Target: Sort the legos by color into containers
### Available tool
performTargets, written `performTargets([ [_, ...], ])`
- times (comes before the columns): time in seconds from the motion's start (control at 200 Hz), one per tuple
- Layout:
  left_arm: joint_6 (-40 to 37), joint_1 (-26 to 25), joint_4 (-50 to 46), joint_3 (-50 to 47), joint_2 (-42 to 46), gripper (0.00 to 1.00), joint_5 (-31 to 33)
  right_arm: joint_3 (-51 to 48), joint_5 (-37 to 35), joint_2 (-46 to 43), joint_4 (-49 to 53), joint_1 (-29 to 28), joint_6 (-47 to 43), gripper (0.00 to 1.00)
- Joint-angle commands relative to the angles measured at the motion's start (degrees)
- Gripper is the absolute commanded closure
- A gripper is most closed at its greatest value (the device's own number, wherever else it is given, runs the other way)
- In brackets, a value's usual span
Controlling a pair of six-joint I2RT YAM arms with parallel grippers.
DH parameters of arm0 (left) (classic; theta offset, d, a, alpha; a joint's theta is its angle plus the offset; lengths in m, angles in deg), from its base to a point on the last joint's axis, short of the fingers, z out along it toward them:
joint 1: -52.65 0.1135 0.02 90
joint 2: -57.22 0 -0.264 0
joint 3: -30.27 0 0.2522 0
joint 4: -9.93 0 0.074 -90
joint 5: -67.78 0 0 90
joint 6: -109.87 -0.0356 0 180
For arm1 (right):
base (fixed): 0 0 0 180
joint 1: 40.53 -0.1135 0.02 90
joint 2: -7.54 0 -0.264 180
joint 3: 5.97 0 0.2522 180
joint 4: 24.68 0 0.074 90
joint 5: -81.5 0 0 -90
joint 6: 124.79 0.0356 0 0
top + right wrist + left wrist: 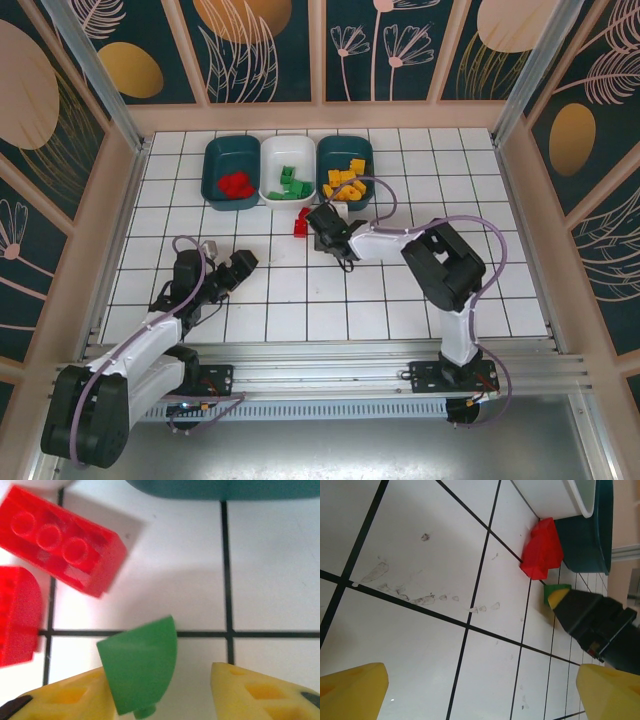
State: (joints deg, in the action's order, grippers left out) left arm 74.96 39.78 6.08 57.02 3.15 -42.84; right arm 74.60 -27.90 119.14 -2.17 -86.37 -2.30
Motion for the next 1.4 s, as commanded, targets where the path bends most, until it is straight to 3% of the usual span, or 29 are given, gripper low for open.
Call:
performTargets([
  [0.0, 0.7, -0.2, 2.3, -0.2, -0.1, 0.04, -0.7, -2.5, 0.3, -3.2, -2.1, 0.7, -2.1, 0.49],
  [0.095, 0.7, -0.3, 2.4, -0.1, -0.3, 0.04, -0.7, -1.5, 2.3, -2.5, -2.7, 1.8, -4.7, 0.43],
  [0.265, 0.6, -0.3, 1.7, 0.0, 0.2, 0.04, -0.9, 1.3, 4.9, 0.8, -3.7, 3.9, -7.8, 0.43],
  [0.545, -0.1, -0.3, 0.1, -0.3, 1.6, 0.03, 0.0, 2.2, 7.8, 0.9, -5.1, 4.6, -9.7, 0.75],
  [0.871, -1.4, -0.2, -1.9, 1.8, 1.0, 0.05, 3.6, 1.1, 5.9, -9.0, -3.9, 2.2, -9.4, 0.79],
  [0.991, -6.7, -1.2, -7.3, 6.3, -0.1, 0.12, 4.4, 7.3, 6.2, -5.3, -3.5, 2.2, -11.5, 0.79],
  [1.121, -10.8, -5.6, -13.9, 11.0, 0.1, 0.15, 10.3, 16.8, 6.5, 1.9, -4.2, 2.6, -13.8, 0.79],
  [1.396, -13.6, -7.9, -18.2, 12.2, -1.2, 0.15, 9.0, 36.2, 5.7, 16.2, -0.3, 3.0, -16.5, 0.77],
])
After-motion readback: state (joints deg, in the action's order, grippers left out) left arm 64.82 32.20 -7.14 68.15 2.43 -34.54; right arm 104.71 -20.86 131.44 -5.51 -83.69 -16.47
